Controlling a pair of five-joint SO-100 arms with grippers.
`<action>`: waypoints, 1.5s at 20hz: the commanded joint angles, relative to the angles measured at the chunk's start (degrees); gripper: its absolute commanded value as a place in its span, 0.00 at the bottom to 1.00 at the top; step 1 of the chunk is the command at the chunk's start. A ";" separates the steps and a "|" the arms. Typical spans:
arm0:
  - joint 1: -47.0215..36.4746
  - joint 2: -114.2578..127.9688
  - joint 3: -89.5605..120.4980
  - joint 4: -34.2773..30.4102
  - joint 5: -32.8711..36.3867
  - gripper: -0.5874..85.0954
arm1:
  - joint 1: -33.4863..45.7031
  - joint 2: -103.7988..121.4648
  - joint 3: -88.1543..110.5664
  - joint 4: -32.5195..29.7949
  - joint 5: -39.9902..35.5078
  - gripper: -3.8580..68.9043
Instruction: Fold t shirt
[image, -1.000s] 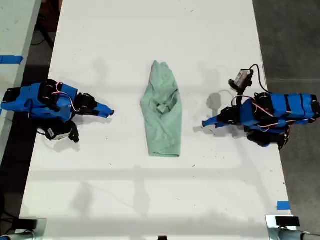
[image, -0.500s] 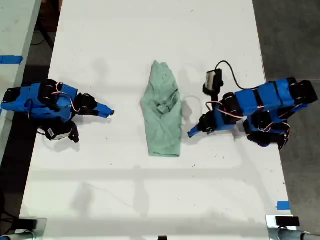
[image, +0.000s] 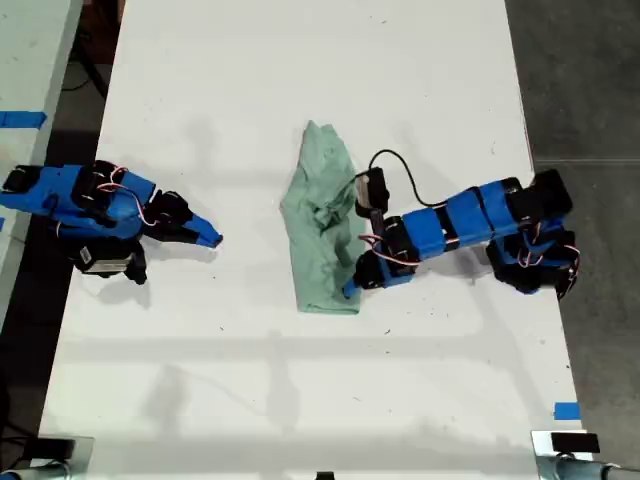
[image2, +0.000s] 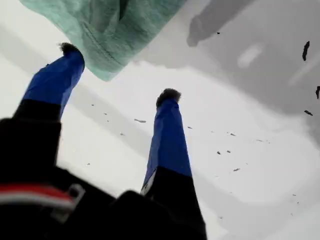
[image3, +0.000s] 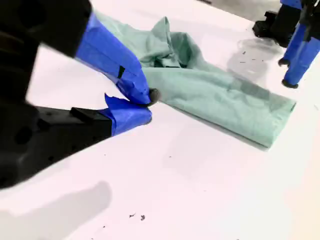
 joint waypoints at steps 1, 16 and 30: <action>4.48 -56.95 -37.00 -1.32 0.70 0.15 | -0.35 -0.18 -4.57 -1.41 -0.53 0.49; 1.93 -124.98 -104.94 10.02 10.90 0.01 | -1.58 -2.11 -4.66 -2.11 0.53 0.49; 4.13 -125.95 -106.79 10.46 10.02 0.01 | 1.58 -14.50 -9.05 -11.60 -0.53 0.06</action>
